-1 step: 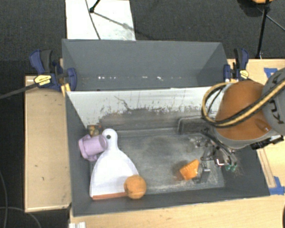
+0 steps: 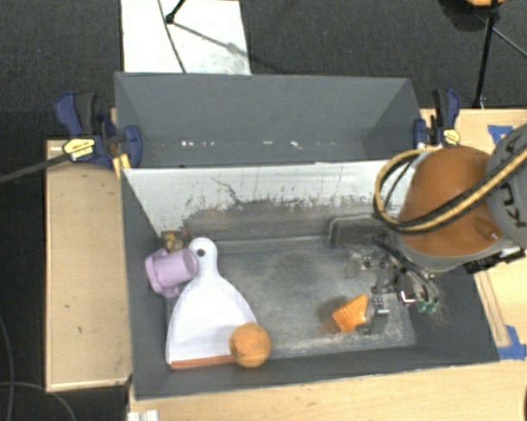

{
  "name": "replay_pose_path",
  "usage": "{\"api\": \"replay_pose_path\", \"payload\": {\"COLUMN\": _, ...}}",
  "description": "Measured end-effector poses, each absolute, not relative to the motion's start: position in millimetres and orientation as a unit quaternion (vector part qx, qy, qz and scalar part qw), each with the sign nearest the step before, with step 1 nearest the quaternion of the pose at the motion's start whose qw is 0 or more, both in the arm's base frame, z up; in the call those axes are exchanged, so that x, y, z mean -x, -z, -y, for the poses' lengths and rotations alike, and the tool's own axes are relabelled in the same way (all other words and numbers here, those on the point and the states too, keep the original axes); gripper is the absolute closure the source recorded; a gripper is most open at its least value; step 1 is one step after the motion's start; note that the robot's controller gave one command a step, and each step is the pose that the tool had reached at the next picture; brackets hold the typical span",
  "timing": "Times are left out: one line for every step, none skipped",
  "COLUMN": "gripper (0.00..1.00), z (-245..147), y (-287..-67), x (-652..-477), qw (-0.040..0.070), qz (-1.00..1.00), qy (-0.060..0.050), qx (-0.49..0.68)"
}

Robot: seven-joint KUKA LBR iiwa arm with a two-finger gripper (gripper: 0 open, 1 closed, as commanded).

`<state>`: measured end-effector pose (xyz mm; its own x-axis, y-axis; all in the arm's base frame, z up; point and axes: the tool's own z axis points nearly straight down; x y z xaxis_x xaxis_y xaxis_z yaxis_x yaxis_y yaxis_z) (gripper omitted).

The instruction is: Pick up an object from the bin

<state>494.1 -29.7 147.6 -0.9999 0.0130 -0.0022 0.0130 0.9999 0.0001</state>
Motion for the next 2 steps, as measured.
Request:
{"api": "replay_pose_path", "payload": {"gripper": 0.0, "z": 30.4, "y": -94.3, "x": -485.7, "qw": 0.004, "qz": -0.996, "qy": 0.0, "qx": 0.089}}
{"api": "replay_pose_path", "payload": {"gripper": 0.0, "z": 31.7, "y": -107.4, "x": -479.0, "qw": 0.0, "qz": -0.994, "qy": 0.0, "qx": 0.108}}
